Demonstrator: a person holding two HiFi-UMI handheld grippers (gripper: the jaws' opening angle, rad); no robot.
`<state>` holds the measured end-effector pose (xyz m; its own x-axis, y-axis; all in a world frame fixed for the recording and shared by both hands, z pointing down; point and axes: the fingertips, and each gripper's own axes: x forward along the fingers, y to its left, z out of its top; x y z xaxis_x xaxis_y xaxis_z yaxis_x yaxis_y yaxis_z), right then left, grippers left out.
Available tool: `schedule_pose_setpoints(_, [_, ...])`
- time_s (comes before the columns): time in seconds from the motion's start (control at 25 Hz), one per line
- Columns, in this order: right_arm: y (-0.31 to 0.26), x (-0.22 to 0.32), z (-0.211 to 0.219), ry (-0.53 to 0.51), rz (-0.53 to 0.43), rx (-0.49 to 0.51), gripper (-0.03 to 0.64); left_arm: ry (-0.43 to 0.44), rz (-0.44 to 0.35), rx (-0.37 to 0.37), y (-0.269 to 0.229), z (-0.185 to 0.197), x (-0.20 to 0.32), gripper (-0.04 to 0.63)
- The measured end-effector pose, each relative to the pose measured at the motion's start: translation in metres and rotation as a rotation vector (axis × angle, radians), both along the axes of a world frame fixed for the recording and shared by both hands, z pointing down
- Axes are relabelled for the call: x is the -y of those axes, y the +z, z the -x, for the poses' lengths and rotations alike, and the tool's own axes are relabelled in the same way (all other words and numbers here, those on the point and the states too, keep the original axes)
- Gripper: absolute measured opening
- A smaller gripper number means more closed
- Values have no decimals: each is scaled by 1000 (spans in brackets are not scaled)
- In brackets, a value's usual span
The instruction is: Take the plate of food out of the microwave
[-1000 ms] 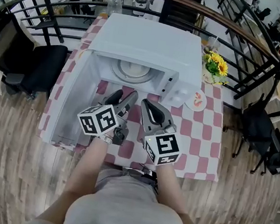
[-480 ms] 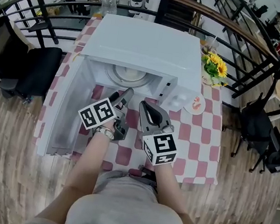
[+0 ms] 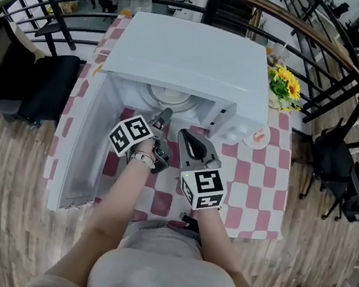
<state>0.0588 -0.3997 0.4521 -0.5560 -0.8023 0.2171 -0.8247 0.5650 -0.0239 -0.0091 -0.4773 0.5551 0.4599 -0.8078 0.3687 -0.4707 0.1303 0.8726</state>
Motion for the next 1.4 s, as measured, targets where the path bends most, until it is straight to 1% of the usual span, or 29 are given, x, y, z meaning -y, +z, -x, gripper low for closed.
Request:
schedule_pose_setpoints(0.16, [11,9,-4,30,32,-8,21,-60,71,-55,15,5,13,344])
schedule_pose_setpoints(0.32, [21,17,-7,51,59,-15,21,-94,120,-41,26,6,26,344])
schedule_pose_setpoints(0.44, [29,23,-8,62,74,-22,21,-132,177,-41,36,6,34,344])
schedule_pose_setpoints(0.6, [38,26,-12,73,95,-25,21,-184,231,-13,44,7,39,344])
schedule_pose_setpoints(0.88, [48,37,-23,132,108,-36,21,-249,310,-30,55,10,50,344])
schedule_pose_setpoints(1.08, [53,40,-34,168,117,-44,21,-272,352,-41,61,9,55,350])
schedule_pose_setpoints(1.4, [52,41,-41,192,110,-42,21,-288,363,-47,64,10,53,360])
